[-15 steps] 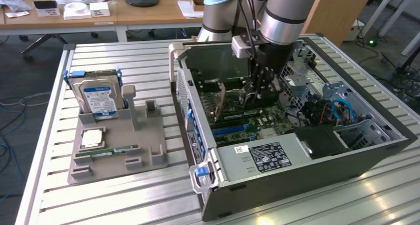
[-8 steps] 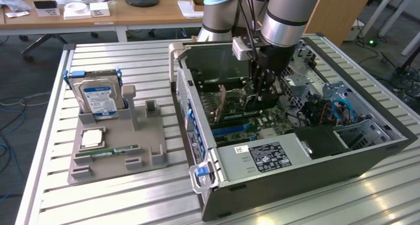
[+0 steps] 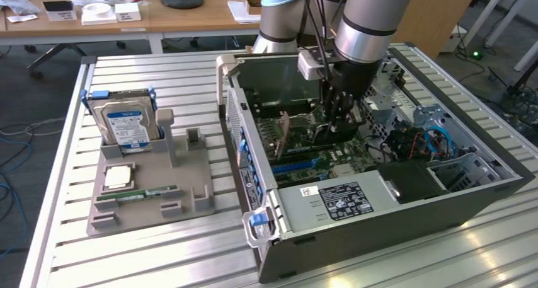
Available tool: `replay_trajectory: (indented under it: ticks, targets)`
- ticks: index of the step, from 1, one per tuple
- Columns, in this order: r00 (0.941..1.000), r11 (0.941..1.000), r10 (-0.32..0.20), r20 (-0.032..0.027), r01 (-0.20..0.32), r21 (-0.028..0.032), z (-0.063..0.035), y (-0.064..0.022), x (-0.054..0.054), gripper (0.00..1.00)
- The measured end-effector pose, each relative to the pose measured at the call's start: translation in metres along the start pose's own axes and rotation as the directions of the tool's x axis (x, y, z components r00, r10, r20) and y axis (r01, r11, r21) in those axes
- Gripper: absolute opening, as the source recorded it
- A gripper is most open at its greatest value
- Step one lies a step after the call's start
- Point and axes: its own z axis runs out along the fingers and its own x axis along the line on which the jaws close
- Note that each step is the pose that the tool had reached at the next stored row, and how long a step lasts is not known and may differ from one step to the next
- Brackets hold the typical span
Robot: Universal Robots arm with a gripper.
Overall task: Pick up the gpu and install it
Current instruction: 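Insert the gpu into the slot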
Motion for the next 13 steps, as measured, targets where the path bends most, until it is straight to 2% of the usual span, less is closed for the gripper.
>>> replay_trajectory:
  ticks: [13]
  targets:
    - [1.0, 1.0, 0.0, -0.0002, 0.0, -0.0003, 0.0006, 0.0112, 0.003, 0.26]
